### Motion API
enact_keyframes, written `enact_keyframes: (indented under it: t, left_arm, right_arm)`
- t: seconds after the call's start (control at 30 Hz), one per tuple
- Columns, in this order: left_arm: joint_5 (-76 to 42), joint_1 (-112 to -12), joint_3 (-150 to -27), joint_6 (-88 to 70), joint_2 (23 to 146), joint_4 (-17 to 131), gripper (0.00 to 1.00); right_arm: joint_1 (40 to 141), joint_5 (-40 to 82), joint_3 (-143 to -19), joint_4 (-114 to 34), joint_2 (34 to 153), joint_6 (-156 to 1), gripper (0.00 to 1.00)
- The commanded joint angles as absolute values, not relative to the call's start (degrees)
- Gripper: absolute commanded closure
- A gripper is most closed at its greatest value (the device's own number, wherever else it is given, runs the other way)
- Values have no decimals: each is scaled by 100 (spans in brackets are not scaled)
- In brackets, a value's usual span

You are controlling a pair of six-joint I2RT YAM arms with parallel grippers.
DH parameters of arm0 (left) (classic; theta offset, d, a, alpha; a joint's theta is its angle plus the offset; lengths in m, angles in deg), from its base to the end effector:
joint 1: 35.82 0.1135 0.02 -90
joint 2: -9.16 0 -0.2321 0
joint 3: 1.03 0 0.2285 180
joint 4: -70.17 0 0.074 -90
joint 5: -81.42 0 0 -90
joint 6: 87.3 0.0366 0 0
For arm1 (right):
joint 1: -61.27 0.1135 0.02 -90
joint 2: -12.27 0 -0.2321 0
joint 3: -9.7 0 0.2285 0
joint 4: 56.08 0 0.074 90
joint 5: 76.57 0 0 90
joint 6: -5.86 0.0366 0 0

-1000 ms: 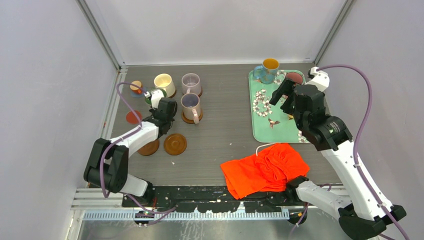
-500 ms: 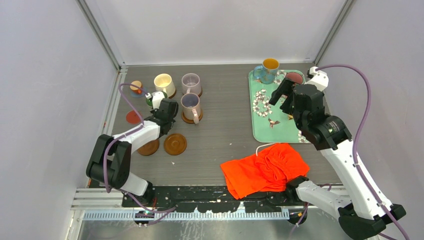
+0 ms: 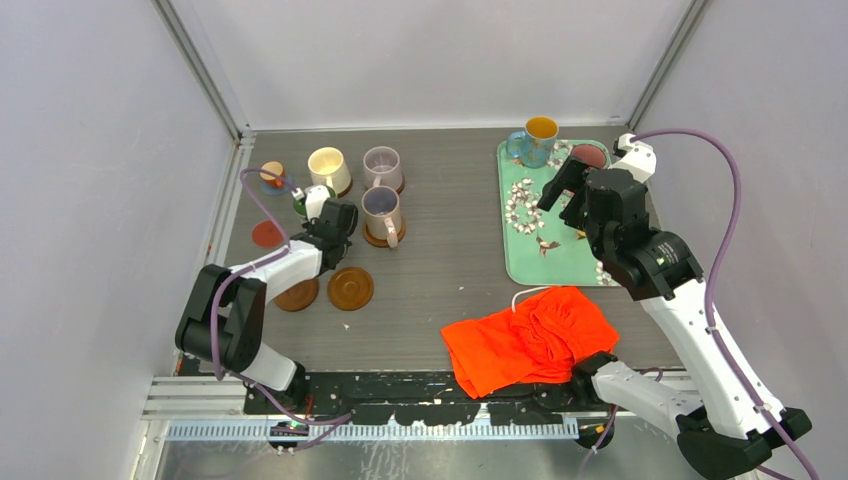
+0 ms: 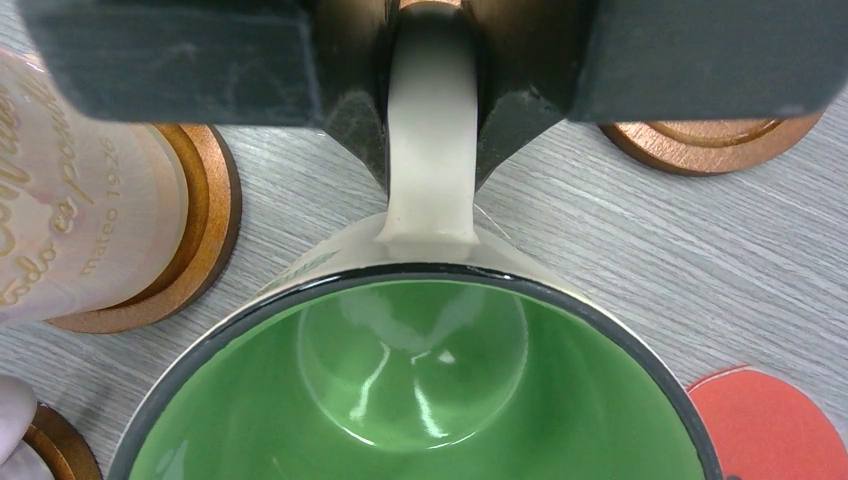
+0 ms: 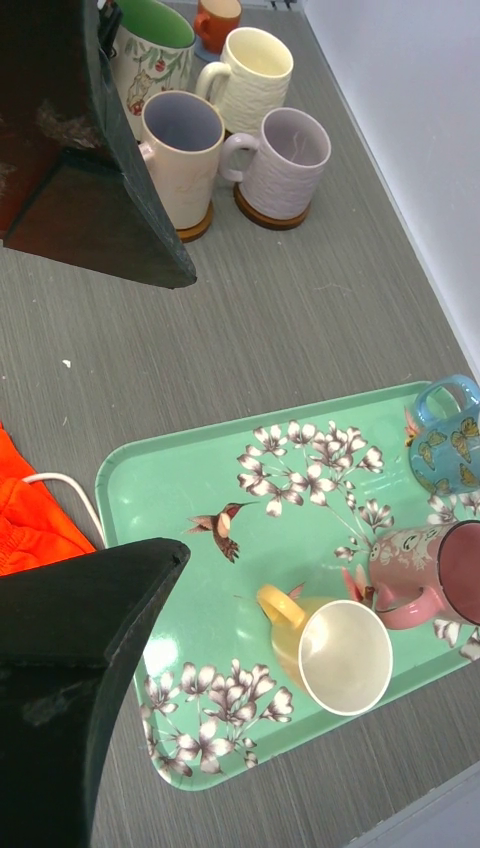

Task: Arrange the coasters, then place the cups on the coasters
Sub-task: Place the cup on the coaster.

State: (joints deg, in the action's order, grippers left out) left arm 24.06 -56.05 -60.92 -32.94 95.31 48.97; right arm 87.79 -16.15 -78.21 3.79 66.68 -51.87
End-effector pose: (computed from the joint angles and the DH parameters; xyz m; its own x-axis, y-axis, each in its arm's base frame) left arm 0.2697 -0.0784 0.1667 -0.5321 -0.3268 -0.7810 -0.4443 0.8931 -0.0710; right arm 0.1604 0.0599 0.3814 -0.3321 0.3532 -0.8746 0.2185 0.9308 0.2930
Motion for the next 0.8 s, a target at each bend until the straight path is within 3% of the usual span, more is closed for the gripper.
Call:
enact_keyframes:
  t: [0.0,0.77]
  left_arm:
    - [2739,-5568,-6335,-3445,9390,5512,100]
    - [2713,-5760,-6626,-3880,9978,4379,100]
  right_arm:
    - [8775,-1601,-7819,221,6635,-5162,0]
    - [8774,-1595,-7750,230,6572,-5144,0]
